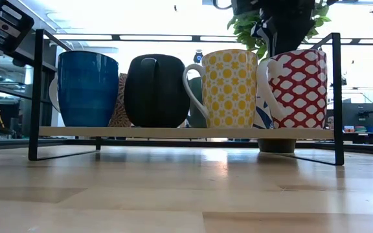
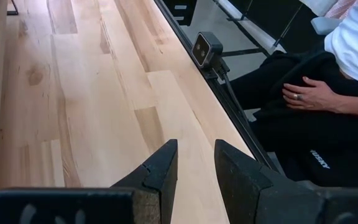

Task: Place coffee mugs
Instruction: Adjust the red and white patterned mug on the shelf, then return to Home Position

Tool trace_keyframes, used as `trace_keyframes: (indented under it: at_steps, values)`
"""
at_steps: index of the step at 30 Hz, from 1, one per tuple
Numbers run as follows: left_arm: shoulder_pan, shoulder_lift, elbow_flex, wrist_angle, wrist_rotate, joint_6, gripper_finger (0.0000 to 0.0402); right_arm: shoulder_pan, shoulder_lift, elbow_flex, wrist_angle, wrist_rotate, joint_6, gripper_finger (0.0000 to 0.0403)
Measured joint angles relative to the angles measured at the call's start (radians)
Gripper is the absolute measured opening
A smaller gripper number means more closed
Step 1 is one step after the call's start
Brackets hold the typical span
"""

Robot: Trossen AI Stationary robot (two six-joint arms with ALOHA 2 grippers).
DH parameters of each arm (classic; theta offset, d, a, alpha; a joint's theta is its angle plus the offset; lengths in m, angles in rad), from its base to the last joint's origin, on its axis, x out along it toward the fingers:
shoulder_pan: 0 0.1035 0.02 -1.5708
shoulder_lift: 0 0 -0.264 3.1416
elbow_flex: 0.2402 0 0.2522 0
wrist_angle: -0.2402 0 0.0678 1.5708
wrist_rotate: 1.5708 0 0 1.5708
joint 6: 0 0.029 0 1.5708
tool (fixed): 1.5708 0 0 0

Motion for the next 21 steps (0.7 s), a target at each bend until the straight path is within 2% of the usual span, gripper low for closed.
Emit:
trace_keyframes:
  at_steps: [10,21]
  values:
    - [0.000,0.000,0.000,0.000,0.000,0.000,0.0094,-0.011,0.000,0.014,-0.041,0.000,0.001,0.0023]
    - [0.000,0.000,0.000,0.000,0.000,0.000,0.0094,0.020,0.000,0.209,-0.156,0.024,0.009,0.0023]
